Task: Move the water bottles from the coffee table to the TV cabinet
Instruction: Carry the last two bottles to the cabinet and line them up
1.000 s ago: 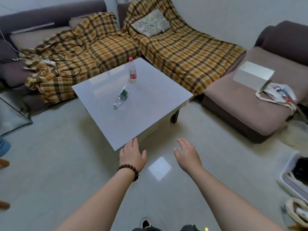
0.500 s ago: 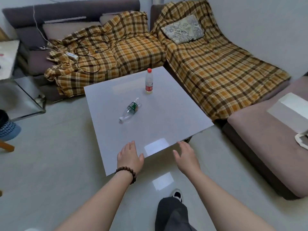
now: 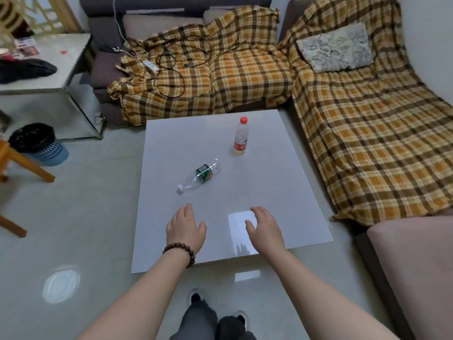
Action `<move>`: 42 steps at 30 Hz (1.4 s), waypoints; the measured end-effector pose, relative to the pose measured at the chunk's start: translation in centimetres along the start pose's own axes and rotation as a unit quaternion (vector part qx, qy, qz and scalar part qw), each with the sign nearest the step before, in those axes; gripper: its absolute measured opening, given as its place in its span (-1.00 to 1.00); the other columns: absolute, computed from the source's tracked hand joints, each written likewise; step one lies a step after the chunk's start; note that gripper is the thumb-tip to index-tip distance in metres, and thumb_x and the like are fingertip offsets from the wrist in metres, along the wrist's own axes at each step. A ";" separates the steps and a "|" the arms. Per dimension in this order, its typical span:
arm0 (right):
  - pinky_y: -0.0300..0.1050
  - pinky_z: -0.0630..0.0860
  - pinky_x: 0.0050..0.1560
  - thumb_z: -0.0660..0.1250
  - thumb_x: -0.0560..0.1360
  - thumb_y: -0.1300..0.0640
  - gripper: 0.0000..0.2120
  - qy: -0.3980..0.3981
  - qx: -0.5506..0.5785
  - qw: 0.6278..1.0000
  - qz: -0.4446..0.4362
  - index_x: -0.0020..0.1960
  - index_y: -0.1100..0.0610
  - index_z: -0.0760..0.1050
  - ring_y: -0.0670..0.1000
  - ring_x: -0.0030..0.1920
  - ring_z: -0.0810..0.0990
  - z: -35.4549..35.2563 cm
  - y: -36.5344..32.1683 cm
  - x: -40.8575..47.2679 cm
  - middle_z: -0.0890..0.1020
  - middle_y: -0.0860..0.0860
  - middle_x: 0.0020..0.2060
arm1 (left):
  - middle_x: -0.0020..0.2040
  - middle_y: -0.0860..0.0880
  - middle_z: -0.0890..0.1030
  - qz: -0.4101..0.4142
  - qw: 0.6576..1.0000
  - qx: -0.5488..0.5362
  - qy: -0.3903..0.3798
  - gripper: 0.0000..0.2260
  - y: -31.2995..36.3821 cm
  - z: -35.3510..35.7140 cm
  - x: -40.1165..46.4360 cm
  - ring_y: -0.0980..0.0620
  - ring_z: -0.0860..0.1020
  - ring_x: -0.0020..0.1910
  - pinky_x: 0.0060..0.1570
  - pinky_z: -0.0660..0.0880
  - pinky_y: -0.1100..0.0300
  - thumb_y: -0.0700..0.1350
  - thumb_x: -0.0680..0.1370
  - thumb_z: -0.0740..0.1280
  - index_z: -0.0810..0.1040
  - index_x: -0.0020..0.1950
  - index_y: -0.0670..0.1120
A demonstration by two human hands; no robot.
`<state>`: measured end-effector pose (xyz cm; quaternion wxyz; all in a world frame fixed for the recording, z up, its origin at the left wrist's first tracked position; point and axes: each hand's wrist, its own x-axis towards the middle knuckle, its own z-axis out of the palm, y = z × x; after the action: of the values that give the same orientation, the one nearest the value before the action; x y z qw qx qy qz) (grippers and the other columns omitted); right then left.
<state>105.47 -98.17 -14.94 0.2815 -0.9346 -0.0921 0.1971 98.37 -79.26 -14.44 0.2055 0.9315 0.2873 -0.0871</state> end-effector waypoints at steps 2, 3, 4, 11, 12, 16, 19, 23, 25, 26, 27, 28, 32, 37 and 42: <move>-0.07 0.19 0.45 0.13 0.60 0.04 -0.54 -0.016 -0.003 1.000 -0.003 0.48 0.08 0.25 0.00 0.51 0.18 0.0 0.0 2.1 0.26 -0.01 0.50 | 0.49 -0.07 0.25 -0.022 1.000 -0.008 -0.003 -0.44 0.4 0.3 1.3 -0.04 0.23 0.47 0.42 0.19 0.04 0.03 0.59 0.15 0.10 0.53 -0.14; -0.07 0.18 0.45 0.14 0.60 0.04 -0.54 -0.022 -0.004 1.000 -0.007 0.48 0.08 0.25 0.00 0.51 0.18 0.0 0.0 3.1 0.26 -0.01 0.50 | 0.50 -0.07 0.24 -0.031 0.999 -0.011 -0.005 -0.44 0.5 0.5 2.0 -0.03 0.22 0.47 0.43 0.18 0.04 0.03 0.59 0.15 0.09 0.53 -0.14; -0.07 0.18 0.45 0.14 0.60 0.04 -0.54 -0.028 -0.008 1.000 -0.011 0.48 0.08 0.25 0.01 0.51 0.18 0.0 -0.2 4.2 0.26 0.00 0.50 | 0.50 -0.07 0.23 -0.040 0.999 -0.014 -0.009 -0.43 0.6 0.7 2.7 -0.03 0.21 0.48 0.43 0.17 0.04 0.03 0.59 0.15 0.09 0.53 -0.14; -0.07 0.22 0.40 0.15 0.60 0.07 -0.56 -0.053 -0.032 0.998 -0.032 0.46 0.11 0.27 0.03 0.49 0.20 -0.2 -2.1 12.8 0.27 0.01 0.49 | 0.47 -0.07 0.28 -0.081 0.996 -0.033 -0.013 -0.45 0.6 1.4 10.1 -0.04 0.26 0.45 0.42 0.21 0.05 0.02 0.58 0.16 0.14 0.51 -0.14; -0.07 0.23 0.40 0.15 0.60 0.07 -0.56 -0.054 -0.036 0.997 -0.031 0.46 0.11 0.27 0.03 0.49 0.20 -0.3 -2.4 14.1 0.27 0.02 0.49 | 0.45 -0.07 0.30 -0.084 0.996 -0.035 -0.014 -0.47 0.6 1.3 11.3 -0.04 0.27 0.44 0.40 0.22 0.05 0.01 0.58 0.17 0.16 0.50 -0.14; -0.04 0.25 0.40 0.16 0.59 0.08 -0.56 -0.059 -0.041 0.997 -0.016 0.45 0.11 0.28 0.05 0.48 0.24 -1.0 -3.6 19.0 0.29 0.02 0.48 | 0.49 -0.08 0.26 -0.103 0.993 -0.042 -0.032 -0.46 0.3 1.1 16.0 -0.05 0.25 0.46 0.41 0.22 0.03 0.01 0.57 0.17 0.16 0.51 -0.12; -0.03 0.28 0.37 0.18 0.58 0.08 -0.57 -0.048 -0.035 0.998 -0.008 0.43 0.12 0.31 0.07 0.44 0.30 -1.6 -4.0 22.7 0.33 0.04 0.45 | 0.48 -0.08 0.27 -0.112 0.992 -0.034 -0.045 -0.45 0.2 1.2 19.4 -0.05 0.24 0.46 0.42 0.22 0.03 0.02 0.57 0.17 0.14 0.51 -0.13; -0.08 0.30 0.33 0.23 0.56 0.06 -0.52 -0.032 -0.012 0.999 0.015 0.45 0.13 0.28 0.06 0.42 0.33 -2.7 -3.4 27.5 0.34 0.06 0.43 | 0.47 -0.07 0.28 -0.125 0.990 -0.025 -0.060 -0.41 0.0 2.0 23.0 -0.05 0.25 0.45 0.39 0.22 0.03 0.03 0.55 0.21 0.12 0.52 -0.13; -0.07 0.28 0.35 0.27 0.55 0.02 -0.43 -0.021 0.005 0.999 0.029 0.49 0.13 0.20 0.07 0.45 0.29 -3.0 -3.0 30.5 0.29 0.07 0.46 | 0.47 -0.07 0.28 -0.138 0.988 -0.028 -0.067 -0.37 -0.5 2.9 24.9 -0.05 0.24 0.46 0.40 0.23 0.02 0.05 0.53 0.24 0.12 0.52 -0.12; -0.06 0.26 0.38 0.30 0.53 -0.01 -0.36 -0.012 0.020 0.999 0.039 0.51 0.13 0.14 0.07 0.47 0.26 -3.1 -2.9 32.1 0.26 0.08 0.48 | 0.46 -0.07 0.28 -0.145 0.987 -0.031 -0.068 -0.36 -0.8 3.5 25.8 -0.06 0.24 0.45 0.39 0.23 0.02 0.05 0.52 0.27 0.12 0.52 -0.12; -0.05 0.24 0.39 0.33 0.51 -0.04 -0.28 -0.002 0.040 0.998 0.050 0.53 0.13 0.08 0.07 0.49 0.22 -3.1 -2.8 33.7 0.22 0.08 0.50 | 0.46 -0.07 0.29 -0.152 0.985 -0.031 -0.072 -0.35 -1.2 4.1 26.6 -0.06 0.24 0.45 0.39 0.23 0.02 0.06 0.52 0.29 0.12 0.52 -0.11; -0.05 0.22 0.41 0.37 0.48 -0.06 -0.21 0.008 0.058 0.997 0.056 0.54 0.13 0.03 0.07 0.51 0.19 -3.0 -2.8 35.3 0.18 0.08 0.51 | 0.46 -0.07 0.28 -0.161 0.984 -0.029 -0.077 -0.34 -1.6 4.7 27.2 -0.06 0.24 0.46 0.39 0.23 0.02 0.06 0.51 0.30 0.12 0.52 -0.11; -0.05 0.15 0.45 0.45 0.38 -0.16 -0.02 0.034 0.107 0.992 0.063 0.56 0.07 -0.09 0.03 0.54 0.09 -1.7 -2.7 40.8 0.08 0.02 0.55 | 0.50 -0.06 0.22 -0.196 0.977 -0.023 -0.087 -0.30 -3.1 7.4 29.1 -0.06 0.18 0.49 0.41 0.20 0.02 0.08 0.50 0.33 0.09 0.53 -0.11; -0.16 0.27 0.32 0.47 0.34 -0.08 -0.18 0.067 0.171 0.981 0.059 0.48 -0.02 0.14 0.01 0.42 0.33 0.5 -2.9 45.3 0.34 -0.04 0.41 | 0.50 -0.11 0.19 -0.248 0.966 -0.051 -0.048 -0.24 -3.7 9.4 29.7 -0.09 0.15 0.50 0.40 0.21 0.01 0.10 0.47 0.37 0.09 0.53 -0.12; -0.02 0.44 0.22 0.42 0.38 -0.08 -0.45 0.041 0.143 0.988 0.037 0.31 -0.07 0.31 0.06 0.21 0.51 1.9 -2.9 47.0 0.50 -0.13 0.11 | 0.37 -0.15 0.36 -0.435 0.880 -0.191 -0.003 -0.22 -0.9 10.5 30.3 -0.16 0.37 0.35 0.25 0.38 -0.02 0.27 0.37 0.39 0.25 0.42 -0.14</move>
<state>147.06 -81.47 -29.64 0.4084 -0.8947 -0.0171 0.1803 122.18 -67.97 -32.69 0.3216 0.6552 0.6739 -0.1142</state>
